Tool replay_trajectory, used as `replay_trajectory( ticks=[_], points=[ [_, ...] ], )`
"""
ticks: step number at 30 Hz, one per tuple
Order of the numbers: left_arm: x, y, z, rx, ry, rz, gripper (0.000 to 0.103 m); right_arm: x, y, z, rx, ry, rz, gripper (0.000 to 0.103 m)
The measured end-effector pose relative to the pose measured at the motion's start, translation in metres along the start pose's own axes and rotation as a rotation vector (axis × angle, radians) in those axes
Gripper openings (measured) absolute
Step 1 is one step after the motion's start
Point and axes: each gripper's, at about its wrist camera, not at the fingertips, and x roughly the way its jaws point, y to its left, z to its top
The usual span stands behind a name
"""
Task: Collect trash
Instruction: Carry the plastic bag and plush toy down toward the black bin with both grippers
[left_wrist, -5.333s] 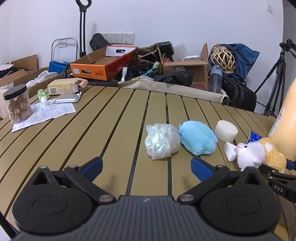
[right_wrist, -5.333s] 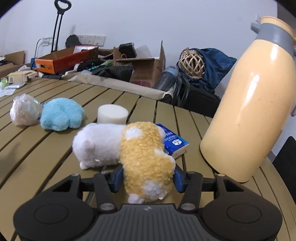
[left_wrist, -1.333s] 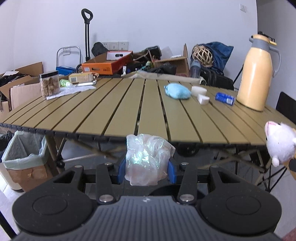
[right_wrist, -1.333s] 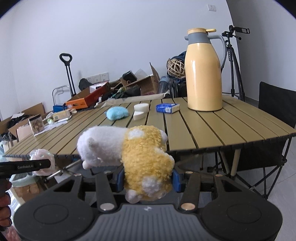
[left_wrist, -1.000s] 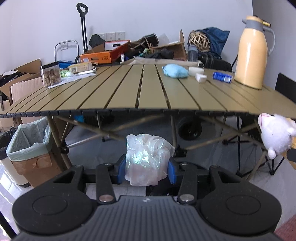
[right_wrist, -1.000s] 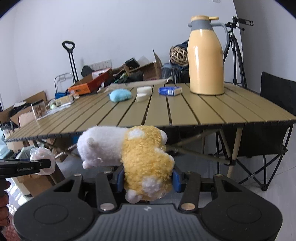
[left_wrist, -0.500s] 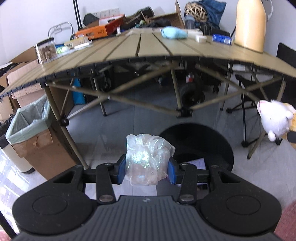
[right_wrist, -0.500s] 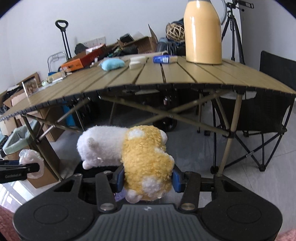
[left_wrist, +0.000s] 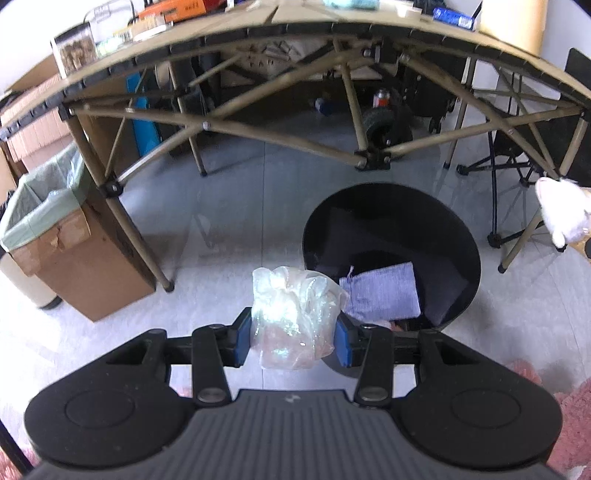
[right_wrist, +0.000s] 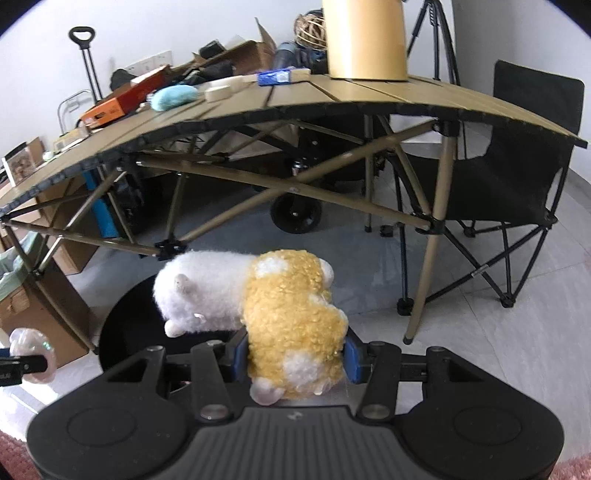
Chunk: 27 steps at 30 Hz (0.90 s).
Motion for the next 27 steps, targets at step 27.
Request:
replay_trajectory(
  ticks=[27],
  points=[
    [0.039, -0.028, 0.044, -0.054, 0.192, -0.061, 0.044, 0.043, -0.023, 0.014, 0.041, 0.037, -0.067, 0.048]
  ],
)
